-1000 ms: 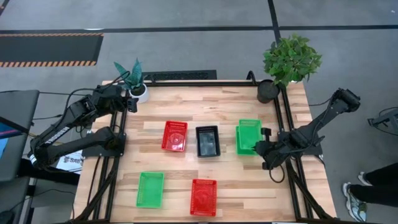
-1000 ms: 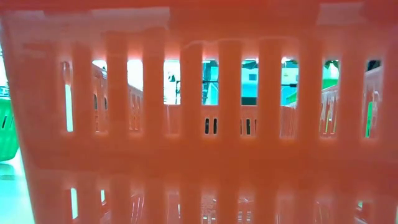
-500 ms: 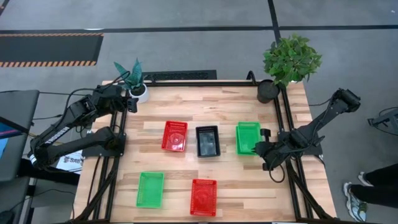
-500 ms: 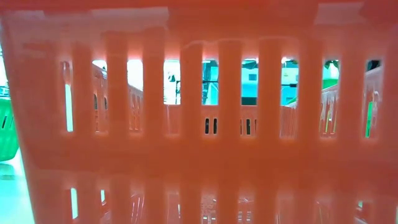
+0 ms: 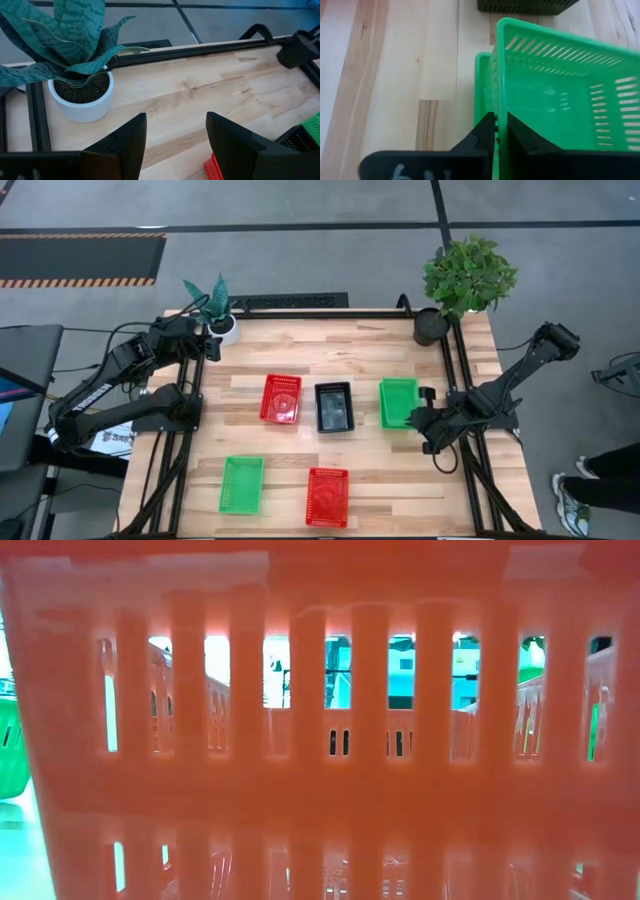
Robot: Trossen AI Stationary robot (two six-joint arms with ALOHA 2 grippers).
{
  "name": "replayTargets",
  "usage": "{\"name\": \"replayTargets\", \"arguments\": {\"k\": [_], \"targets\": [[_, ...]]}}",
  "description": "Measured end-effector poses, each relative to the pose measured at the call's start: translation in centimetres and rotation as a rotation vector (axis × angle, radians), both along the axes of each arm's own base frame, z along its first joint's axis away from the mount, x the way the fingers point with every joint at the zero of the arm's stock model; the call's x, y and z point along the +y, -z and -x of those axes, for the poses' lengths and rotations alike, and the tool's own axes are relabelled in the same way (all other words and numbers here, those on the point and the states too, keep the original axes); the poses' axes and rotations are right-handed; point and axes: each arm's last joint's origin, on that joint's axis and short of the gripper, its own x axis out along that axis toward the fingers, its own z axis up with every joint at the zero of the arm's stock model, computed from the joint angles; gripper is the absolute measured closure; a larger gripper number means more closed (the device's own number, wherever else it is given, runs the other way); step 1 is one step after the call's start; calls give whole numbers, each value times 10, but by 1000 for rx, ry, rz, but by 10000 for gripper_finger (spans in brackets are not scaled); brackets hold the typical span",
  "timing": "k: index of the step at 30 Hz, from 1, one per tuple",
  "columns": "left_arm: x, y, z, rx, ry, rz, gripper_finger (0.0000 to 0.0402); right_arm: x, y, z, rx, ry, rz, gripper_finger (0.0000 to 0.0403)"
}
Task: Stack baskets by color
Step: Stack the top green basket on the right green basket
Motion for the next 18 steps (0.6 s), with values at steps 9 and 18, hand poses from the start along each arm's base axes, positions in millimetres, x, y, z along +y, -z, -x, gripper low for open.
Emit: {"name": "replayTargets", "arguments": {"k": [9, 18], "targets": [[0, 0, 0, 2, 1, -2, 209, -5, 0, -3, -7, 45, -11, 304], [0, 0, 0, 2, 1, -1, 209, -16, -12, -14, -42, 175, -82, 259]]}}
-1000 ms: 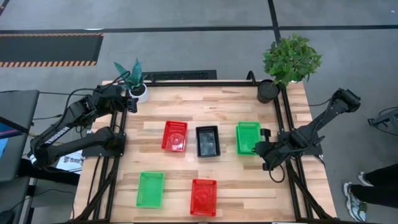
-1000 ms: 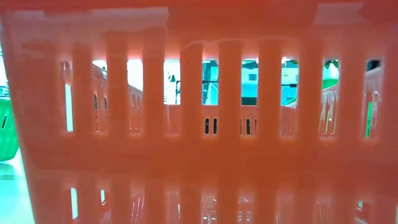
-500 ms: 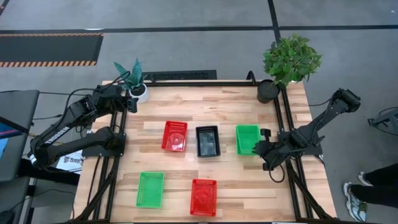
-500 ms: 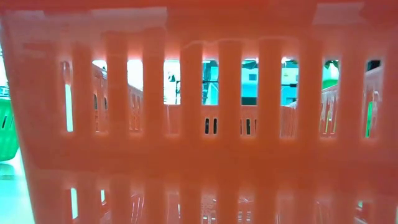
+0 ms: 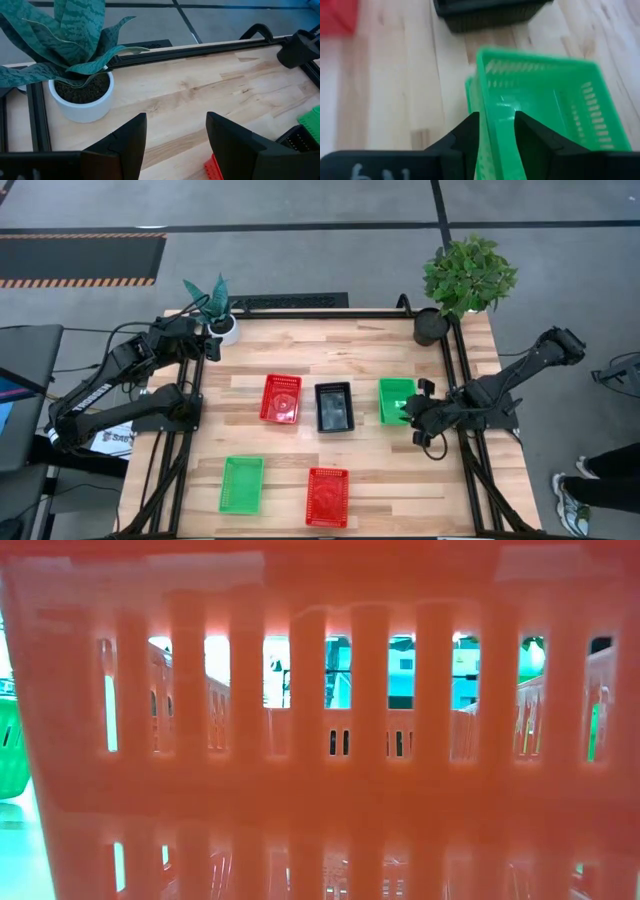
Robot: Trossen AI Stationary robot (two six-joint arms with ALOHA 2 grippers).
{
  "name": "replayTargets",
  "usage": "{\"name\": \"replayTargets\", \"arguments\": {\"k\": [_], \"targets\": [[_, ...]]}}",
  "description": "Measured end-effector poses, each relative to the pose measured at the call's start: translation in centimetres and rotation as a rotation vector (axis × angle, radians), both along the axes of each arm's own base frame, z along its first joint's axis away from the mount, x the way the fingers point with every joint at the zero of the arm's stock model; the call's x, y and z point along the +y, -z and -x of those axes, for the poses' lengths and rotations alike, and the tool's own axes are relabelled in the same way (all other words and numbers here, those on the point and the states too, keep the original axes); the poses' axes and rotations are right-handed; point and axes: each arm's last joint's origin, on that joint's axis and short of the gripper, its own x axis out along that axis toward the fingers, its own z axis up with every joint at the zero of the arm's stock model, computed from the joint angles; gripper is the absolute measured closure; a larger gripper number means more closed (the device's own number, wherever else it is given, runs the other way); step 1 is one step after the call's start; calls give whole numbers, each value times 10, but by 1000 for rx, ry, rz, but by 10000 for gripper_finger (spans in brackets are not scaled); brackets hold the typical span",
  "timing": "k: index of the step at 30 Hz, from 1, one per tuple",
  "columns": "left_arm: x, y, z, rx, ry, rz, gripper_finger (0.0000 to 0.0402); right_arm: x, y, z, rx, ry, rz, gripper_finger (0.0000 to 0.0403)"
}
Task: Stack baskets by color
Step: Stack the top green basket on the right green basket, then adjust the stack of green baskets
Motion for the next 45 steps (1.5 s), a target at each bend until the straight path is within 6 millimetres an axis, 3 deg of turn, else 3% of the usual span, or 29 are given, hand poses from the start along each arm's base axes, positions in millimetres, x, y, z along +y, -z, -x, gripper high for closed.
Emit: {"name": "replayTargets", "arguments": {"k": [3, 7, 24, 27, 32, 37, 41, 45], "targets": [[0, 0, 0, 2, 2, -2, 209, -2, -11, -5, -32, 23, -20, 250], [0, 0, 0, 13, 12, -11, 209, -7, -10, -7, -21, 57, -16, 245], [0, 0, 0, 33, 15, -28, 209, 2, 19, -26, 175, 12, 2, 251], [0, 0, 0, 27, 12, -24, 209, 3, 11, -28, 160, 19, -7, 256], [0, 0, 0, 17, 7, -16, 209, 0, -19, -30, 88, 52, -49, 261], [-1, 0, -1, -33, 19, 35, 209, -9, -40, -23, 21, 315, -105, 272], [-2, 0, -2, -68, 46, 75, 209, -20, -34, -8, 33, 724, -187, 287], [-2, 0, -2, -70, 54, 80, 209, -24, -27, -2, 24, 929, -181, 300]]}}
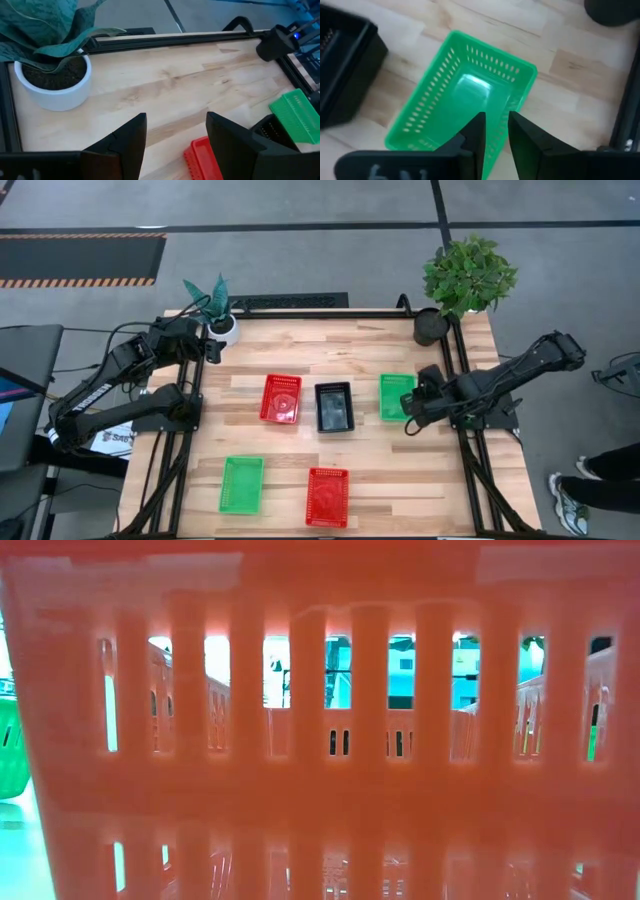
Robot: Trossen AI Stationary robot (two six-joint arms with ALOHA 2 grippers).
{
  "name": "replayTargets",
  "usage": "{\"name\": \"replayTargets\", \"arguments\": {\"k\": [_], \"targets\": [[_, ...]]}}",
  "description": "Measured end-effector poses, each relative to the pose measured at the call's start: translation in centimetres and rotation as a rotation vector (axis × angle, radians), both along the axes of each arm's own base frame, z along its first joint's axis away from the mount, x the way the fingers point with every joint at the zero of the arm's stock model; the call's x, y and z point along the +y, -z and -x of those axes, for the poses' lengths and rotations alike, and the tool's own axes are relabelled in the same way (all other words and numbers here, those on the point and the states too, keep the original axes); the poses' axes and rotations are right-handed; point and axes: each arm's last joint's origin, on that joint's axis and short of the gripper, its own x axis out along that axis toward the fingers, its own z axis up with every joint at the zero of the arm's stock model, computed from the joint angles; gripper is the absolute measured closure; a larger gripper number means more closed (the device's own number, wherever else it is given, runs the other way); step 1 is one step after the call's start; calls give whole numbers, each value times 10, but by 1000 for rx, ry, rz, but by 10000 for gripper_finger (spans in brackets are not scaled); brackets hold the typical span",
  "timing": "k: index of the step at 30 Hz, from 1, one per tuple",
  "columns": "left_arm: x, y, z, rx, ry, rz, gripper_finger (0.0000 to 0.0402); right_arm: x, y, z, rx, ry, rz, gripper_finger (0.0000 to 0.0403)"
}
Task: Stack baskets by color
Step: Adjust the stack of green baskets
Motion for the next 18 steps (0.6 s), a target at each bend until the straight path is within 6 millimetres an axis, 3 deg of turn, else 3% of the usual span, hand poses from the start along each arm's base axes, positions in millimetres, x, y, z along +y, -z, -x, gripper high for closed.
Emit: {"name": "replayTargets", "arguments": {"k": [13, 18], "targets": [[-1, 2, 1, 36, 23, 1, 209, -4, 3, 21, 115, 303, -96, 321], [-2, 4, 3, 58, 24, 18, 209, -1, 7, 15, 114, 332, -122, 328]]}}
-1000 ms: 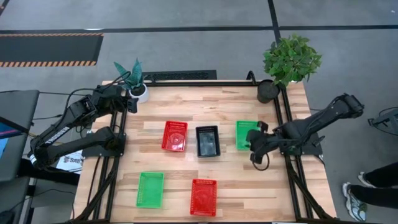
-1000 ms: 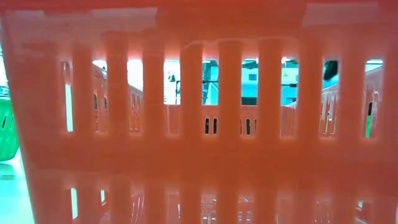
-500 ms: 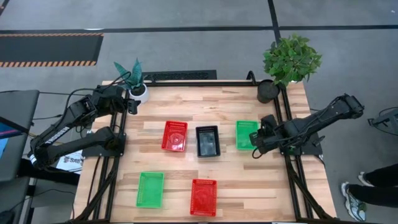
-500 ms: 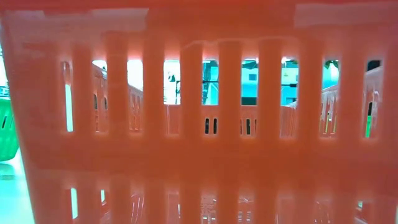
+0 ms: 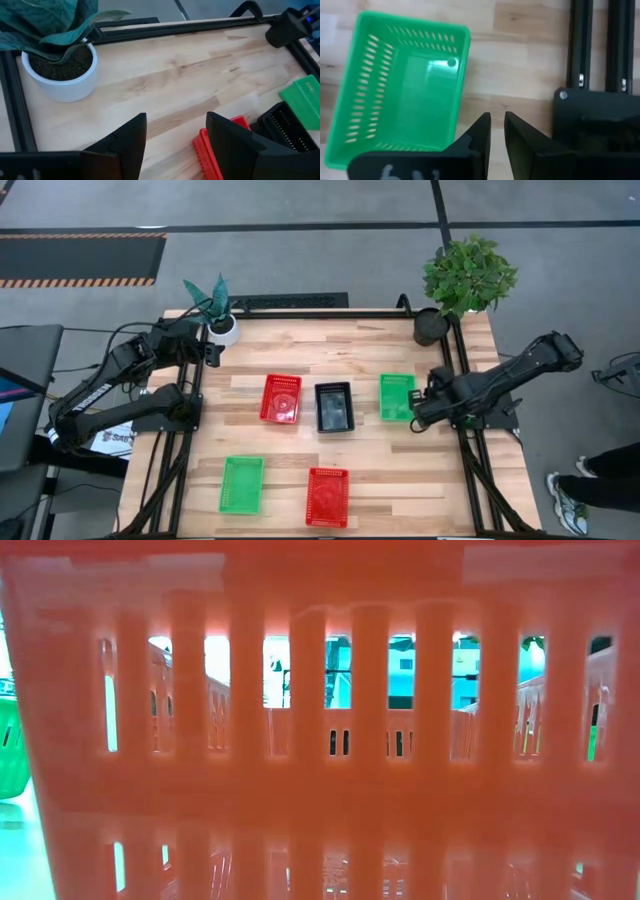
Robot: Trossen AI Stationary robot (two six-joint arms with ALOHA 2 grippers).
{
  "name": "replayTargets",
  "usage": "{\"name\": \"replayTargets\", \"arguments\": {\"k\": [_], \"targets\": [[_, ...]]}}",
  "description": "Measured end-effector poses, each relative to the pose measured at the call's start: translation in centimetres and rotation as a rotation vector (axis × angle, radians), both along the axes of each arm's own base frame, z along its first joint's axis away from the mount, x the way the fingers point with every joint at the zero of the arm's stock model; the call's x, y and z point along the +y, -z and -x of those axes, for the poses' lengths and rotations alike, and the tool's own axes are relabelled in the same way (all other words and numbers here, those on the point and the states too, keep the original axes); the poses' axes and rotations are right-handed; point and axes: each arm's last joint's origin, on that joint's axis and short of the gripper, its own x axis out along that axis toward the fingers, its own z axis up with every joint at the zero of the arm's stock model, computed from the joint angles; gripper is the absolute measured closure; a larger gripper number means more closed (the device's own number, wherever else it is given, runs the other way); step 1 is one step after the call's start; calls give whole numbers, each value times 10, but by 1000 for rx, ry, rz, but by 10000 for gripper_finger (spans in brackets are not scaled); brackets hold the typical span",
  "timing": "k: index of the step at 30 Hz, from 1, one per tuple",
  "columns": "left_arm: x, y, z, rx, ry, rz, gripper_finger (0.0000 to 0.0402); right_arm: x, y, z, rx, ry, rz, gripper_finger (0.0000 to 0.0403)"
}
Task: Stack baskets by color
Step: Adjust the stack of green baskets
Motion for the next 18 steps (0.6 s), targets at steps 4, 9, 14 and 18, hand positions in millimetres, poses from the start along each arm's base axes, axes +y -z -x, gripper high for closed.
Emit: {"name": "replayTargets", "arguments": {"k": [4, 9, 14, 18], "targets": [[0, 1, 1, 10, 1, 6, 209, 5, 10, -10, 70, 12, -19, 332], [-1, 2, 1, 29, 11, 6, 209, 9, 24, -21, 142, 8, 3, 333], [-2, 3, 2, 52, 21, 10, 209, 14, 36, -33, 136, 7, -3, 333], [-2, 3, 2, 57, 27, 4, 209, 14, 40, -40, 127, -22, -12, 333]]}}
